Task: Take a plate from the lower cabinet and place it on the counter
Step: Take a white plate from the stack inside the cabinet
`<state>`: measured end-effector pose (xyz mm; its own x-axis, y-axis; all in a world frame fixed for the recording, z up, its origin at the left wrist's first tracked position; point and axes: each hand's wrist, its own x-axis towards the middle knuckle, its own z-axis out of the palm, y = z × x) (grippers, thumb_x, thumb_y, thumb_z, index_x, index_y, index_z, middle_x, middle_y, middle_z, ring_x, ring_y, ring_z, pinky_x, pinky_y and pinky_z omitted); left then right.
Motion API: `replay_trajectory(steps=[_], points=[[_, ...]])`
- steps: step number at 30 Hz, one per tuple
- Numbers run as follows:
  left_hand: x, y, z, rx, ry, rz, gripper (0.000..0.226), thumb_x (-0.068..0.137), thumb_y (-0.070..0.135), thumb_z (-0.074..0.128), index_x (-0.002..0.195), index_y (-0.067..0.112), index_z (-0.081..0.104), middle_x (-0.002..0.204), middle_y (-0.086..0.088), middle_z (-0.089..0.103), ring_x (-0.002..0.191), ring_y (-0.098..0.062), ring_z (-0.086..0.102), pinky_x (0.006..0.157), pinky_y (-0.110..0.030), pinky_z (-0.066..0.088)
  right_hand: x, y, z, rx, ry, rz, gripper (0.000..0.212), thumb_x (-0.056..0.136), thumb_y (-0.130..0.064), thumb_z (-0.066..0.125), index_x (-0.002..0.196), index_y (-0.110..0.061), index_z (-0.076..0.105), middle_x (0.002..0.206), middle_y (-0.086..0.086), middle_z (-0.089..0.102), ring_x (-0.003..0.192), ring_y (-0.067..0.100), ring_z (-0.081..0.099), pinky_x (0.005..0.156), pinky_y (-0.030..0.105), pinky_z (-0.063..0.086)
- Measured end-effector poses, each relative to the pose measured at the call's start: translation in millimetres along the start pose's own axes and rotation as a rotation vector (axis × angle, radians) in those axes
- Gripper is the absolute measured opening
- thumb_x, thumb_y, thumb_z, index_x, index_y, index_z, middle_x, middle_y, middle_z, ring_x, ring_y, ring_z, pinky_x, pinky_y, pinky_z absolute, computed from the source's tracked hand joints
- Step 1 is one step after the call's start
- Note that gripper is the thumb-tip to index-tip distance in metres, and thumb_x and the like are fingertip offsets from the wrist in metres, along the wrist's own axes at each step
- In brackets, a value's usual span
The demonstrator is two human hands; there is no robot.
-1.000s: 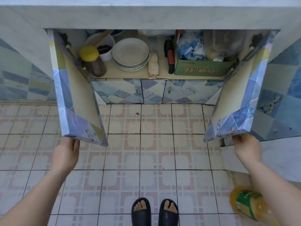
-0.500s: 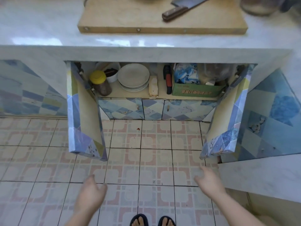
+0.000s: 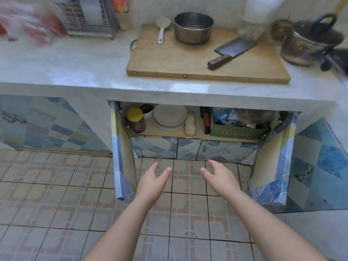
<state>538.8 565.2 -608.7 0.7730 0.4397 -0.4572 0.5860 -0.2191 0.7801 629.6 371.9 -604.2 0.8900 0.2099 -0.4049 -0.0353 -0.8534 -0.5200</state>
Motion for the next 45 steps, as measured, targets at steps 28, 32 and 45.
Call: replay_trajectory(steps=[28,32,45], points=[[292.6,-44.8,72.7,-0.296,0.301,0.026,0.069,0.083,0.039,0.059,0.141,0.011,0.034,0.147,-0.010,0.041,0.132,-0.026,0.040,0.105,-0.035,0.031,290.6,25.6,100.4,0.163,0.093,-0.136,0.060,0.091,-0.042,0.048,0.143,-0.016,0.035,0.148,0.006,0.040,0.131,0.024,0.043,0.096,0.029,0.034],[332.4,-63.9,91.2,-0.395,0.340,0.047,0.068,0.083,0.034,0.062,0.140,0.009,0.036,0.147,-0.011,0.040,0.132,-0.024,0.040,0.098,-0.027,0.030,333.9,42.2,121.1,0.196,0.136,-0.164,0.062,0.089,-0.045,0.050,0.143,-0.017,0.036,0.149,0.005,0.040,0.133,0.024,0.041,0.104,0.033,0.033],[410.1,-75.7,102.2,-0.392,0.392,0.291,0.058,0.085,0.032,0.061,0.136,0.010,0.043,0.142,-0.008,0.046,0.127,-0.021,0.043,0.091,-0.025,0.030,416.9,43.5,153.9,0.304,0.289,-0.295,0.068,0.084,-0.058,0.050,0.141,-0.022,0.038,0.149,0.004,0.041,0.133,0.026,0.040,0.104,0.035,0.034]])
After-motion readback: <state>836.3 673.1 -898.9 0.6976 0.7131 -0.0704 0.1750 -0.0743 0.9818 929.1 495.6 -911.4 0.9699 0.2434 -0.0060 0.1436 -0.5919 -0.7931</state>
